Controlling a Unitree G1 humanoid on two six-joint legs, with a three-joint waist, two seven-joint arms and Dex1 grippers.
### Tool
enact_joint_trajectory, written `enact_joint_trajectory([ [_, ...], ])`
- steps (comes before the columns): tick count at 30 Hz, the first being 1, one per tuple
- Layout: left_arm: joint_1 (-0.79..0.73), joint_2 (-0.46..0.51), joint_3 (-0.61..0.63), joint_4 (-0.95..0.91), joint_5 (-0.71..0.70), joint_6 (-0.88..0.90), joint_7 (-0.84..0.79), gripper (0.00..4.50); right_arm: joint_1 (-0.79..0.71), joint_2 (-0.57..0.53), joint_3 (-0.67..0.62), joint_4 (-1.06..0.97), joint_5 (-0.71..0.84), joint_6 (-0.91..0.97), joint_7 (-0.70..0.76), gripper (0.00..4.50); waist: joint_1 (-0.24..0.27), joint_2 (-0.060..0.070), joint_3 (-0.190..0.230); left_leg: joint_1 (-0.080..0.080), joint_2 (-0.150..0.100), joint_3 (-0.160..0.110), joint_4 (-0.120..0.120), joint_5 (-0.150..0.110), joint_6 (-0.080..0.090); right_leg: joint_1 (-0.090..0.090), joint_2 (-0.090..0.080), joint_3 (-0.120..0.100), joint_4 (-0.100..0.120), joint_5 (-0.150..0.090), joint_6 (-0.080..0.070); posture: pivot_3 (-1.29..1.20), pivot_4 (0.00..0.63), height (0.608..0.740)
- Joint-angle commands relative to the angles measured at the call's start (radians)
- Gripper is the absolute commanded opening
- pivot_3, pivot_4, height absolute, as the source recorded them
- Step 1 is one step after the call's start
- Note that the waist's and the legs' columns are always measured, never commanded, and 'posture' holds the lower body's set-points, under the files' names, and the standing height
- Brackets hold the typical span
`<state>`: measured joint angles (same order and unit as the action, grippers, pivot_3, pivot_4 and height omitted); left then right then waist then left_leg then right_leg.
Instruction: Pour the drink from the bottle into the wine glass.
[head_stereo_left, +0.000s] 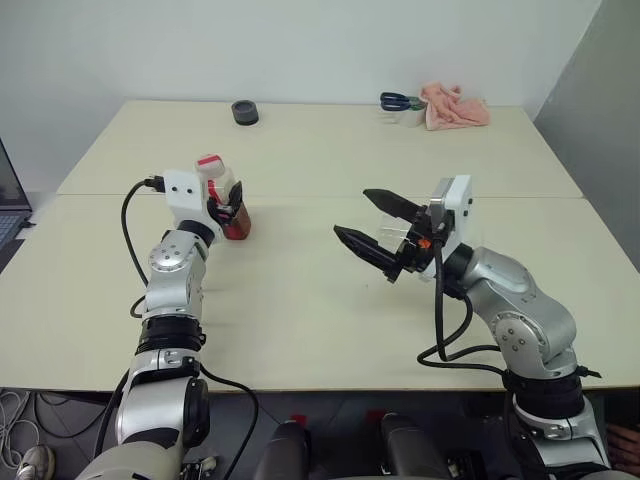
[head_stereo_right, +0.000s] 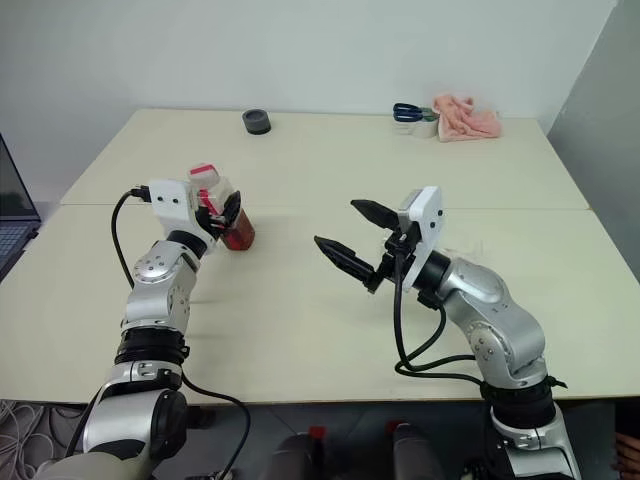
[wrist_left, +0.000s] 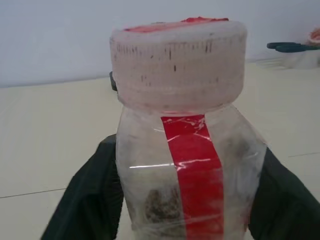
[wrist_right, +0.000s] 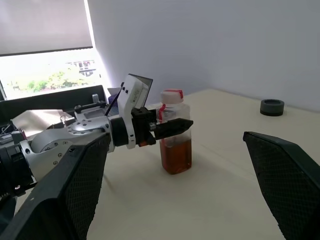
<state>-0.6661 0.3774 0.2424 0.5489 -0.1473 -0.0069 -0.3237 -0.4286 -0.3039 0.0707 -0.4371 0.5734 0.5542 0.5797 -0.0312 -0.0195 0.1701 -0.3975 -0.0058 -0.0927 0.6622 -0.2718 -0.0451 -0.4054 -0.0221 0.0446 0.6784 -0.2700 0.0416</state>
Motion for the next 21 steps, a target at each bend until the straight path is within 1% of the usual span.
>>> enact_joint_trajectory([
  [1, -0.016, 0.008, 0.001, -0.022, -0.013, -0.024, -0.009, 2.05, 0.001, 0.002, -0.018, -0.048, 0.015, -0.011, -0.011, 4.5, 0.0, 0.0, 0.0, 0.0, 0.0, 0.0, 0.0, 0.0, 0.0, 0.0, 0.0, 0.0, 0.0, 0.0, 0.0, 0.0, 0.15, 0.74],
  [2, -0.016, 0.009, 0.001, -0.022, -0.013, -0.024, -0.007, 1.88, 0.003, 0.002, -0.017, -0.049, 0.015, -0.012, -0.012, 4.5, 0.0, 0.0, 0.0, 0.0, 0.0, 0.0, 0.0, 0.0, 0.0, 0.0, 0.0, 0.0, 0.0, 0.0, 0.0, 0.0, 0.15, 0.74],
  [3, -0.015, 0.01, 0.002, -0.023, -0.013, -0.023, -0.006, 1.84, 0.004, 0.003, -0.016, -0.051, 0.015, -0.013, -0.014, 4.5, 0.0, 0.0, 0.0, 0.0, 0.0, 0.0, 0.0, 0.0, 0.0, 0.0, 0.0, 0.0, 0.0, 0.0, 0.0, 0.0, 0.15, 0.74],
  [7, -0.016, 0.012, 0.003, -0.031, -0.014, -0.014, -0.002, 1.84, 0.001, 0.003, -0.01, -0.045, 0.004, -0.017, -0.024, 4.5, -0.001, 0.0, 0.0, 0.0, 0.0, 0.0, 0.0, 0.0, 0.0, 0.0, 0.0, 0.0, 0.0, 0.0, 0.0, 0.0, 0.15, 0.74],
  [8, -0.016, 0.007, -0.006, -0.06, -0.018, 0.014, -0.006, 1.84, -0.009, 0.003, -0.008, -0.03, -0.023, -0.021, -0.044, 4.5, -0.001, 0.0, 0.0, 0.0, 0.0, 0.0, 0.0, 0.0, 0.0, 0.0, 0.0, 0.0, 0.0, 0.0, 0.0, 0.0, 0.15, 0.74],
  [13, -0.031, -0.046, -0.084, -0.269, -0.065, 0.189, -0.067, 1.84, -0.114, 0.031, -0.019, 0.044, -0.071, -0.005, -0.122, 4.5, 0.0, 0.0, 0.0, -0.001, 0.0, 0.0, 0.0, 0.0, 0.0, -0.001, 0.0, 0.0, 0.0, 0.0, 0.0, 0.0, 0.15, 0.74],
  [15, -0.016, -0.068, -0.163, -0.387, -0.091, 0.263, -0.144, 1.84, -0.157, 0.044, -0.008, 0.08, -0.088, 0.008, -0.141, 4.5, 0.002, 0.0, 0.0, -0.001, 0.0, -0.001, 0.0, 0.0, 0.0, -0.001, 0.0, 0.0, 0.0, 0.0, 0.0, 0.0, 0.15, 0.74],
  [17, 0.003, -0.09, -0.207, -0.488, -0.135, 0.332, -0.187, 1.84, -0.185, 0.065, -0.008, 0.108, -0.096, 0.021, -0.166, 4.5, 0.002, 0.0, 0.0, -0.002, -0.001, -0.002, 0.0, 0.001, -0.001, -0.001, 0.0, -0.001, 0.0, 0.0, 0.0, 0.0, 0.15, 0.74],
  [21, 0.041, -0.087, -0.29, -0.638, -0.179, 0.424, -0.269, 1.84, -0.216, 0.096, -0.022, 0.128, -0.104, 0.045, -0.217, 4.5, -0.005, 0.0, 0.0, -0.002, 0.0, -0.002, 0.0, 0.002, -0.003, -0.001, 0.0, 0.001, 0.0, 0.0, 0.0, 0.0, 0.15, 0.74],
])
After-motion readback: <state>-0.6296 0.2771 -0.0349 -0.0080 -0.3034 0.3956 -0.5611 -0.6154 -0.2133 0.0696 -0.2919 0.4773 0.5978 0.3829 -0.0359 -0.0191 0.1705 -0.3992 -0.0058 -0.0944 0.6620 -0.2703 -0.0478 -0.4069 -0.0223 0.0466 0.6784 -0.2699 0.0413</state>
